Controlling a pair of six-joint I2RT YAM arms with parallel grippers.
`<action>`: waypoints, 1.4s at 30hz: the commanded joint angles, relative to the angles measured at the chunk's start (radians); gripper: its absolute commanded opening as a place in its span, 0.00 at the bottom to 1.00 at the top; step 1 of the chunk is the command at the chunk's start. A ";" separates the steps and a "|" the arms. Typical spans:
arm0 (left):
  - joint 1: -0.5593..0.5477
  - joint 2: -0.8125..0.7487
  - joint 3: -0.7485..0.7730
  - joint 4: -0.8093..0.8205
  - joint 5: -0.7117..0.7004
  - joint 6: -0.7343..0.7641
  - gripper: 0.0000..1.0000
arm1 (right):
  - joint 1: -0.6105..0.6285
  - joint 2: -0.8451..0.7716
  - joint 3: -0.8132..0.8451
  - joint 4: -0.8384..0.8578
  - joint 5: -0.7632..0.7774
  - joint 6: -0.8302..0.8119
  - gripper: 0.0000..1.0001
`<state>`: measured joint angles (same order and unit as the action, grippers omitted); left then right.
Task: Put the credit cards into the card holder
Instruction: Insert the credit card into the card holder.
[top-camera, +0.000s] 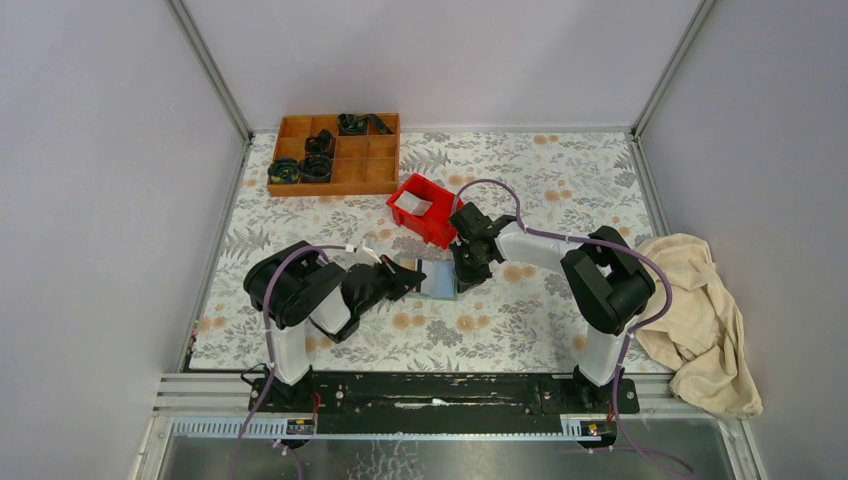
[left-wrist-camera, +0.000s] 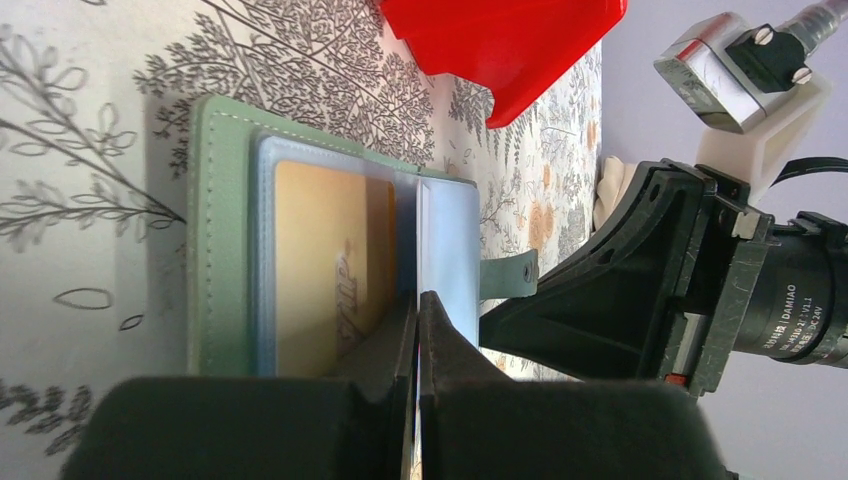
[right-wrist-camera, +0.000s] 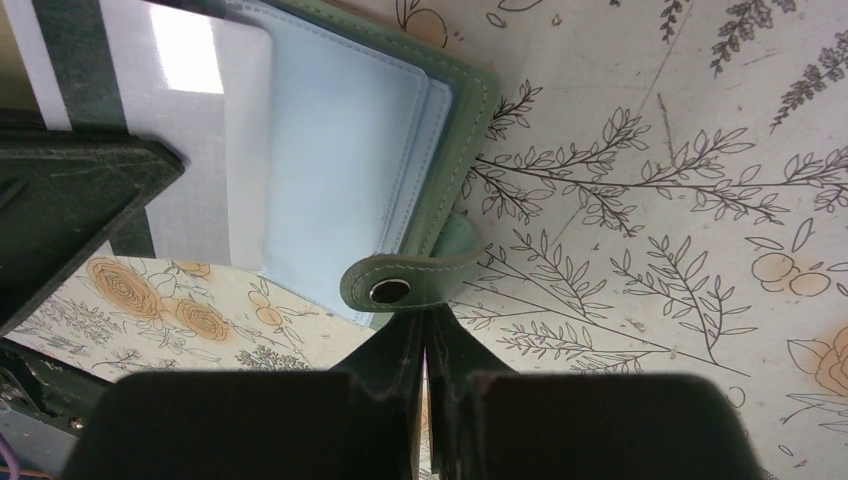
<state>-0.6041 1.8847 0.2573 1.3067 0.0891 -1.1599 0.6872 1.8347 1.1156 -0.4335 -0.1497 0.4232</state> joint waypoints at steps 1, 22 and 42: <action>-0.028 0.037 0.022 -0.037 0.021 0.015 0.00 | 0.005 0.066 -0.017 -0.019 0.075 -0.031 0.07; -0.101 -0.172 0.175 -0.777 -0.056 0.207 0.46 | 0.004 0.071 -0.021 0.023 0.057 -0.029 0.06; -0.127 -0.355 0.376 -1.283 -0.262 0.339 0.65 | 0.005 0.059 -0.017 0.073 0.055 -0.023 0.06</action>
<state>-0.7261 1.5425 0.6113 0.1955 -0.0975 -0.8829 0.6868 1.8423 1.1179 -0.3710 -0.1551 0.4225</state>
